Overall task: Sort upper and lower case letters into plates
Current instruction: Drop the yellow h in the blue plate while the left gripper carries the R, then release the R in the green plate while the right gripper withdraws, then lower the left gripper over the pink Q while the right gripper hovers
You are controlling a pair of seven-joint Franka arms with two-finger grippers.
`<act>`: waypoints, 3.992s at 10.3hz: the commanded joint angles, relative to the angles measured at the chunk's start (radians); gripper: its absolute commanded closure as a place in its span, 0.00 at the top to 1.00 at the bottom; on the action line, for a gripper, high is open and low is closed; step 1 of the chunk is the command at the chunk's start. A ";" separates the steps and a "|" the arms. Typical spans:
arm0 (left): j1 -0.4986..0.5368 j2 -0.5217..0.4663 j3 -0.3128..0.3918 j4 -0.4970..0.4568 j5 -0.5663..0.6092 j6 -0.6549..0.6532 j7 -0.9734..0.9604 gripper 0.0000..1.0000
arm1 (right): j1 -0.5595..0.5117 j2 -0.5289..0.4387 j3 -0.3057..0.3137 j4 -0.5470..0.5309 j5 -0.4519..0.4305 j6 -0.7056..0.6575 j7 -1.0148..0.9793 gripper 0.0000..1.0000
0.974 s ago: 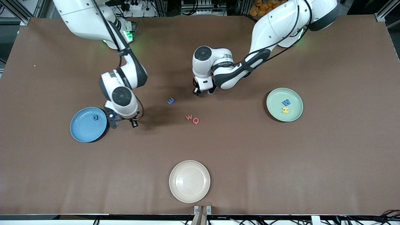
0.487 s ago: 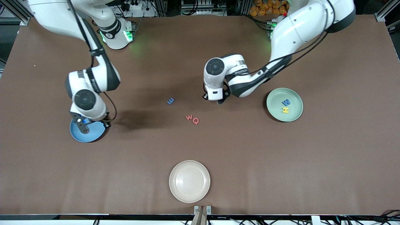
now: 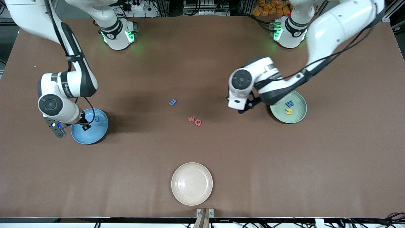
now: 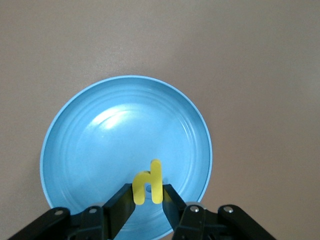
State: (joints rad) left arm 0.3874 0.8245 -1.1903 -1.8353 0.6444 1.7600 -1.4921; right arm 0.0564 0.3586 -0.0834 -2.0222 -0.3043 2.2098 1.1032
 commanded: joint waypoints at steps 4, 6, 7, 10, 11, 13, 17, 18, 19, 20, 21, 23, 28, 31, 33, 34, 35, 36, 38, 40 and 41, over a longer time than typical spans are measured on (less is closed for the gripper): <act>0.313 -0.024 -0.092 -0.080 -0.006 -0.113 0.539 0.00 | -0.081 0.148 0.016 0.039 -0.076 0.154 -0.016 0.00; 0.396 -0.021 -0.110 -0.189 0.064 -0.058 0.569 0.00 | -0.087 0.172 0.014 0.040 -0.078 0.207 -0.019 0.00; 0.463 -0.022 -0.121 -0.261 0.083 0.008 0.590 0.00 | -0.089 0.172 0.016 0.040 -0.078 0.203 -0.019 0.20; 0.580 -0.022 -0.138 -0.331 0.113 0.067 0.732 0.00 | -0.086 0.169 0.016 0.039 -0.075 0.206 0.000 1.00; 0.581 -0.021 -0.138 -0.331 0.113 0.068 0.736 0.00 | -0.084 0.168 0.016 0.039 -0.070 0.206 0.000 1.00; 0.571 -0.013 -0.138 -0.322 0.109 0.079 0.722 1.00 | -0.081 0.161 0.016 0.039 -0.067 0.199 0.009 1.00; 0.258 -0.005 -0.100 -0.164 0.068 0.104 0.417 1.00 | 0.005 0.143 0.022 0.039 -0.065 0.163 0.159 1.00; 0.138 -0.001 -0.056 -0.085 0.048 0.104 0.312 1.00 | 0.032 0.126 0.024 0.039 -0.064 0.142 0.179 1.00; 0.029 -0.001 -0.002 -0.009 0.014 0.133 0.243 1.00 | 0.060 0.111 0.030 0.039 -0.061 0.111 0.194 1.00; -0.055 -0.001 0.056 0.057 -0.029 0.178 0.180 1.00 | 0.089 0.099 0.037 0.040 -0.047 0.084 0.214 1.00; -0.127 -0.001 0.105 0.123 -0.067 0.206 0.108 1.00 | 0.112 0.091 0.040 0.042 -0.018 0.073 0.242 1.00; -0.270 0.001 0.239 0.223 -0.094 0.248 -0.095 1.00 | 0.155 0.088 0.040 0.055 0.030 0.073 0.283 1.00; -0.667 0.054 0.573 0.436 -0.095 0.364 -0.342 1.00 | 0.264 0.085 0.069 0.082 0.133 0.065 0.308 1.00; -0.810 0.100 0.676 0.517 -0.094 0.427 -0.431 1.00 | 0.267 0.066 0.148 0.054 0.139 0.091 0.273 1.00; -0.852 0.117 0.701 0.528 -0.088 0.490 -0.470 1.00 | 0.247 0.005 0.149 -0.012 0.189 0.094 0.149 1.00; -0.875 0.123 0.721 0.524 -0.083 0.490 -0.465 1.00 | 0.235 -0.047 0.149 -0.041 0.241 0.087 0.089 1.00; -0.892 0.137 0.733 0.527 -0.081 0.502 -0.453 1.00 | 0.231 -0.088 0.149 -0.058 0.279 0.058 0.049 1.00; -0.907 0.146 0.754 0.524 -0.081 0.544 -0.403 1.00 | 0.227 -0.114 0.148 -0.059 0.286 0.000 0.038 1.00; -0.917 0.165 0.758 0.525 -0.083 0.549 -0.265 1.00 | 0.201 -0.127 0.149 -0.056 0.289 -0.015 -0.018 1.00; -0.917 0.171 0.759 0.522 -0.084 0.549 -0.255 1.00 | 0.200 -0.125 0.148 -0.058 0.289 -0.015 -0.020 1.00; -0.918 0.174 0.759 0.524 -0.084 0.549 -0.252 1.00 | 0.200 -0.125 0.146 -0.058 0.289 -0.016 -0.020 1.00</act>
State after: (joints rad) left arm -0.5123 0.9822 -0.4466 -1.3409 0.5695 2.3016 -1.7686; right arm 0.2684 0.2546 0.0555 -2.0557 -0.0413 2.1889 1.1086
